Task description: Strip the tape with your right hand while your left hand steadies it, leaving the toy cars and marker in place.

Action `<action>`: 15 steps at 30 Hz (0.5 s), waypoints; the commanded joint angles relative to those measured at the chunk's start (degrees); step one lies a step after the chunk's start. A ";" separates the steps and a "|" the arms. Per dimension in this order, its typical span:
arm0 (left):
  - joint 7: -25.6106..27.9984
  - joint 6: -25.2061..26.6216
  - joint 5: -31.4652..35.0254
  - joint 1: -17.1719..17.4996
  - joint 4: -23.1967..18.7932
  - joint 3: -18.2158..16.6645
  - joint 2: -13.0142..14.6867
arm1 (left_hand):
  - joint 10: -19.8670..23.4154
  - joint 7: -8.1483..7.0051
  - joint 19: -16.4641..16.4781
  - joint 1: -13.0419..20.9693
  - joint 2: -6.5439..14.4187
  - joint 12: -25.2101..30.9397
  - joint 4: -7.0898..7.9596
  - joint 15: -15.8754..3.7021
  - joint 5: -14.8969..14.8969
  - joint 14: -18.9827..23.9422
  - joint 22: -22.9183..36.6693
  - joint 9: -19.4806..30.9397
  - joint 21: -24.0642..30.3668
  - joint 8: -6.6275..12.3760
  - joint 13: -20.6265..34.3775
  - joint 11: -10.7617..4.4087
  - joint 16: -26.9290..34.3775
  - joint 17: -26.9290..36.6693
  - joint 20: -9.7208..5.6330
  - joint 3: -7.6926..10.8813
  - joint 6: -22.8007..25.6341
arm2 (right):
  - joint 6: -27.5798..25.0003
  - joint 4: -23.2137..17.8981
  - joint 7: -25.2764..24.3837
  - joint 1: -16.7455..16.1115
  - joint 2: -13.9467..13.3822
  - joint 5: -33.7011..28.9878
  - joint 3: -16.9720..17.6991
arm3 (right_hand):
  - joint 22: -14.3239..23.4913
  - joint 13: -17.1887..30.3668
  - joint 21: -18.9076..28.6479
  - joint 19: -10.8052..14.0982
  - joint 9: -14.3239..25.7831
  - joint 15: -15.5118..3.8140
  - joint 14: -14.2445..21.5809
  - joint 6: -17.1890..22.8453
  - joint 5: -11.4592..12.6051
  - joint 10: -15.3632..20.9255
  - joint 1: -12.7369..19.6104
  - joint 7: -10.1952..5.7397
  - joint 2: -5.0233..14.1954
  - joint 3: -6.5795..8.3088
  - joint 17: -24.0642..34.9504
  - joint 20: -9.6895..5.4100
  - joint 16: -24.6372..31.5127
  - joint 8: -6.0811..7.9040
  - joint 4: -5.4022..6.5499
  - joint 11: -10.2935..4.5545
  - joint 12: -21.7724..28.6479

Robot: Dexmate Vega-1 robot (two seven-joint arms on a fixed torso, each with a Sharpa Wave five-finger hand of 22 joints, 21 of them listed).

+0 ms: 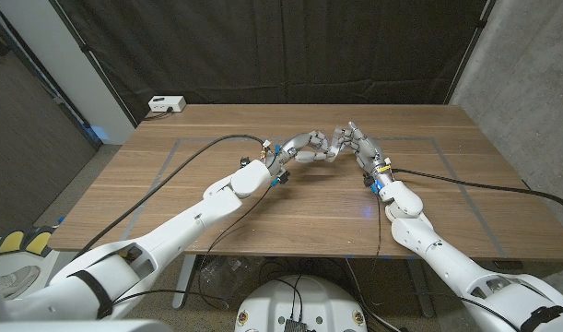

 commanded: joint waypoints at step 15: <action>-0.04 0.33 0.22 -0.82 0.15 0.39 -0.44 | -0.43 -5.98 -0.74 1.65 1.84 0.50 0.15 0.15 0.41 -0.65 -0.22 0.39 0.67 0.46 0.19 -0.08 -0.18 0.35 0.23 0.03 6.26 | -2.55 -2.68 -2.06 0.21 -2.78 -3.81 -1.03 | -0.77 -1.72 4.69 1.28 0.03 -8.28 -0.14 2.36 1.13 1.54 14.88 -2.59 -1.07 5.26 0.12 -1.91 2.12 -1.49 -8.37 -3.80 1.15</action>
